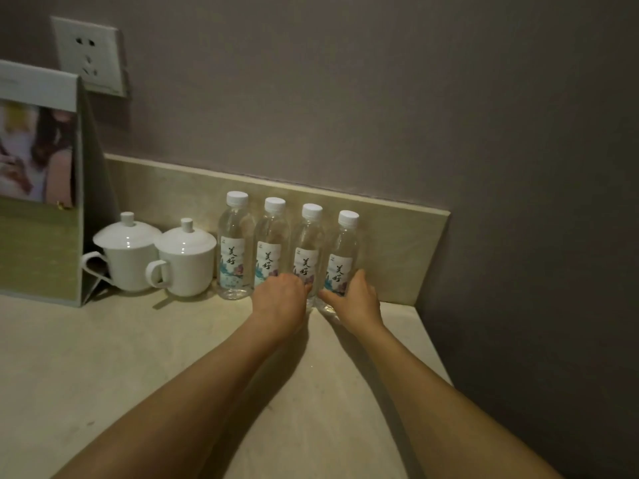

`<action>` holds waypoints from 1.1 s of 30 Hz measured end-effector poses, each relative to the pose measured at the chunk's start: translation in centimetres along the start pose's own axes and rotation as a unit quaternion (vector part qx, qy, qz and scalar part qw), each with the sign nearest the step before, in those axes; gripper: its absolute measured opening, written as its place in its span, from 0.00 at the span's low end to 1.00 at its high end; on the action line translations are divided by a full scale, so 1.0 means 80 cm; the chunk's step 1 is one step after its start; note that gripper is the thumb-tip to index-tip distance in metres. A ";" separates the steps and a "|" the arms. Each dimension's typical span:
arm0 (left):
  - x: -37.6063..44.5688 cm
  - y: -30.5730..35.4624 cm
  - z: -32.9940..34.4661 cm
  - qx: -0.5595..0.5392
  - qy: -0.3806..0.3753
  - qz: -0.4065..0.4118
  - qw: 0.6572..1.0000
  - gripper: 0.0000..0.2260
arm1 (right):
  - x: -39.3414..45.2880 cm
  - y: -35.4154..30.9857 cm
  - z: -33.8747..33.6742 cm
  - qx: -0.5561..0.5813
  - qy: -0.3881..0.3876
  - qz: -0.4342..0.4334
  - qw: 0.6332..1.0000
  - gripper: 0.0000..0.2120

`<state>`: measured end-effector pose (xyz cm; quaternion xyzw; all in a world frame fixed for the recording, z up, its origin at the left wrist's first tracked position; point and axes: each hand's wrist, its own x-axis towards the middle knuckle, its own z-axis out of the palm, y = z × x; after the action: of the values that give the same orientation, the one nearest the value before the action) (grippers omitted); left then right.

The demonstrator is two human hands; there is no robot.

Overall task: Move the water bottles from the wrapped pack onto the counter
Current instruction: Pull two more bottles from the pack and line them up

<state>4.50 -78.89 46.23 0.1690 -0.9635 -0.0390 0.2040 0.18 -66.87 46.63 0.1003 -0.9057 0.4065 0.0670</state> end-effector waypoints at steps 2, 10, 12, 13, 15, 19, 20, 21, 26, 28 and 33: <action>0.001 -0.001 0.001 -0.008 -0.003 -0.001 1.000 0.16 | 0.000 -0.002 0.003 0.000 0.005 -0.001 1.000 0.25; 0.003 -0.005 0.006 -0.045 0.017 0.020 0.999 0.17 | 0.002 -0.007 0.005 -0.029 0.011 -0.006 0.999 0.26; 0.003 -0.006 0.005 -0.054 0.021 0.021 0.998 0.18 | 0.002 -0.007 0.005 -0.030 0.012 -0.006 0.999 0.25; 0.002 -0.006 0.005 -0.054 0.022 0.021 0.998 0.19 | 0.002 -0.007 0.005 -0.030 0.012 -0.005 0.999 0.25; 0.002 -0.008 0.004 -0.057 0.020 0.024 0.998 0.19 | 0.001 -0.007 0.006 -0.036 0.014 -0.005 0.999 0.26; 0.002 -0.011 0.003 -0.068 0.009 0.018 0.997 0.19 | 0.000 -0.008 0.007 -0.044 0.018 -0.005 0.999 0.26; 0.001 -0.011 0.003 -0.072 0.009 0.017 0.997 0.19 | 0.000 -0.008 0.007 -0.044 0.019 -0.003 0.999 0.26; 0.000 -0.011 0.003 -0.076 0.010 0.018 0.997 0.19 | -0.001 -0.009 0.007 -0.043 0.019 -0.001 0.999 0.26; -0.001 -0.014 0.007 -0.113 0.003 0.014 0.993 0.19 | -0.004 -0.010 0.010 -0.025 0.022 0.020 0.999 0.26; -0.003 -0.014 0.010 -0.134 0.011 0.002 0.991 0.19 | -0.009 -0.008 0.016 -0.023 0.031 0.034 0.999 0.25; -0.009 -0.014 0.014 -0.161 0.040 -0.013 0.986 0.17 | -0.020 -0.007 0.028 -0.029 0.057 0.042 0.997 0.23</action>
<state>4.97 -79.69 44.76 0.1478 -0.9335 -0.1896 0.2660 1.78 -68.72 45.21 0.0370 -0.9152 0.3873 0.1046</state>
